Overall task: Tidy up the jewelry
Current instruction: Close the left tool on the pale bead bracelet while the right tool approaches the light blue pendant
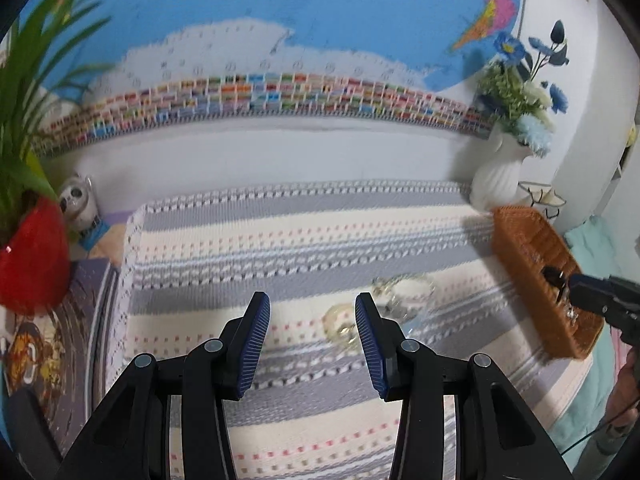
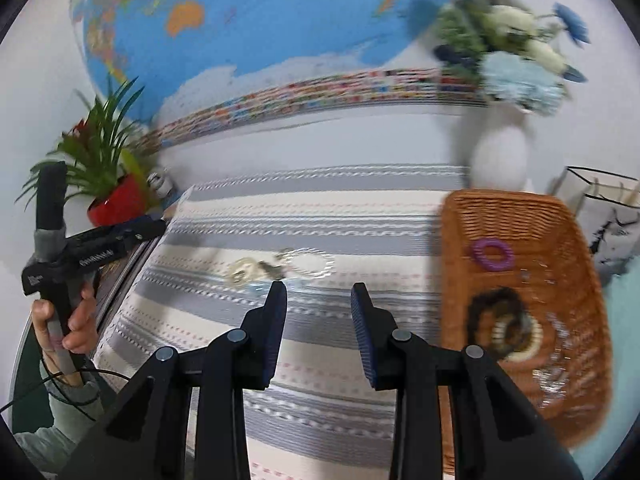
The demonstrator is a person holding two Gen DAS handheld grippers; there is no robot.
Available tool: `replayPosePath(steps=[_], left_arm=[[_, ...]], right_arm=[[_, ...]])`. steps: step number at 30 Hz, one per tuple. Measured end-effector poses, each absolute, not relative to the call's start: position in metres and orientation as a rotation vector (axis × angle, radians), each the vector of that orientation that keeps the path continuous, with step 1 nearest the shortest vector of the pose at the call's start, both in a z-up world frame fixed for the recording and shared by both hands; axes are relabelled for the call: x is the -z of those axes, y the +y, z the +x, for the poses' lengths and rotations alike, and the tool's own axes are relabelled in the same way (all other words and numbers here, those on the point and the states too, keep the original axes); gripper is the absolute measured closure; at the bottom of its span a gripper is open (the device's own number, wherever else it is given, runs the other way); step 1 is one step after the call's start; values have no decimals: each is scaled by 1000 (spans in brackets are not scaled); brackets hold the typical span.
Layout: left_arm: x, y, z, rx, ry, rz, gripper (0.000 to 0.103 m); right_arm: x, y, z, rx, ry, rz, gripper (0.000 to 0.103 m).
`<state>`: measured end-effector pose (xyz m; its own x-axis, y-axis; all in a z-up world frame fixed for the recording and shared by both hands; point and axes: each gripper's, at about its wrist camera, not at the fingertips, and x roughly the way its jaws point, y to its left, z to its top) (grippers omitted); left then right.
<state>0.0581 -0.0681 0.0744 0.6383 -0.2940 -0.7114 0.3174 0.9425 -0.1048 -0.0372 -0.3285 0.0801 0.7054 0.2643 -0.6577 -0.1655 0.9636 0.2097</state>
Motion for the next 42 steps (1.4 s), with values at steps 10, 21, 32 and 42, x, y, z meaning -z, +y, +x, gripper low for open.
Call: replayPosePath(steps=[10,21,32,42], left_arm=[[-9,-76,95,366,959,52,65],[2,-98,121,398,1002,85,68],[13,-102,133,424,1002,90,68],[18,-102,139,514,1041,14,68]], right_arm=[[-52,-269,4,-297,868,128,67],[-5,-265,40,-304,1009,257,67],[12,-256,56,-272,1028,316,67],[31,-256,65,-183,1050,407,67]])
